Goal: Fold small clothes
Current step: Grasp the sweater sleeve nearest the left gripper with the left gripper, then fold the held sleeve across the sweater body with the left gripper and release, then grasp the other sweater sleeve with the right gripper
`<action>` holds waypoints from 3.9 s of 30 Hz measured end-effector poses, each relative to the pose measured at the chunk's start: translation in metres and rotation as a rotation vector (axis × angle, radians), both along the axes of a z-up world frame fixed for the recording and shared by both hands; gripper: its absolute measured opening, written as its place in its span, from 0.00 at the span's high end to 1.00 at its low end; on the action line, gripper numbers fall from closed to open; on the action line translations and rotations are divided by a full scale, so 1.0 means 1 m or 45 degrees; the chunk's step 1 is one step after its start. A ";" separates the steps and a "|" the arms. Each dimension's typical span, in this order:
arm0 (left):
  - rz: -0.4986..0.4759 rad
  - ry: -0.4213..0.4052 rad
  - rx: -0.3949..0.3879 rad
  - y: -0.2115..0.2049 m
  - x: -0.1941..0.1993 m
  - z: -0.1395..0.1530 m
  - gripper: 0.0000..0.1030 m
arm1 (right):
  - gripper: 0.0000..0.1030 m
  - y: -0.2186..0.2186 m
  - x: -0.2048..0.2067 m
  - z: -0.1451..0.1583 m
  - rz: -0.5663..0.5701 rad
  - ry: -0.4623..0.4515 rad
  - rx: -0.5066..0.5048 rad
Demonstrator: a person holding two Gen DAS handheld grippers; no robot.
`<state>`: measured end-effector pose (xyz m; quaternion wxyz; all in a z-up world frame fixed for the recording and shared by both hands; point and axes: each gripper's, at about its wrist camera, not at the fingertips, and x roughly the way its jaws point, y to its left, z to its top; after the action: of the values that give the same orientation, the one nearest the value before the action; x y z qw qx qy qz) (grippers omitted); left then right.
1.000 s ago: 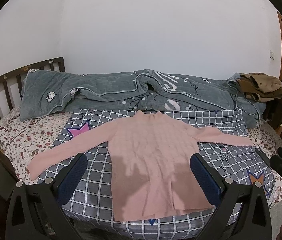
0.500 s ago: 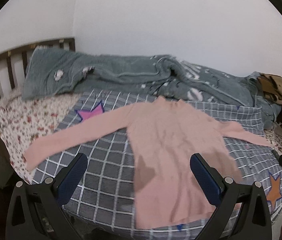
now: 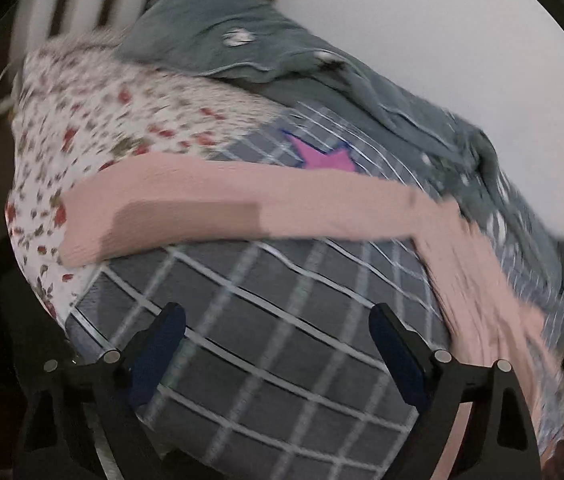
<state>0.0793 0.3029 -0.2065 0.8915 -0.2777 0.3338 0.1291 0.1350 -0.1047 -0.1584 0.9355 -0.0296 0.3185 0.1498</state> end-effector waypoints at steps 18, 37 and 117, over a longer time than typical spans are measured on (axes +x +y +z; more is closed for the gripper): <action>0.445 -0.236 -0.427 0.101 -0.002 -0.039 0.89 | 0.19 -0.008 0.052 -0.022 0.008 -0.030 0.048; -0.260 -0.349 0.275 -0.171 0.165 0.149 0.93 | 0.19 -0.145 0.041 -0.007 -0.307 -0.137 0.143; -0.311 0.171 0.400 -0.157 0.263 -0.009 0.33 | 0.54 -0.372 0.118 -0.052 -0.700 0.177 0.242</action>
<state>0.3425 0.1454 -0.2156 0.9087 -0.0836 0.3993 0.0888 0.2531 -0.4764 -0.2103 0.9156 0.1556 0.3625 -0.0782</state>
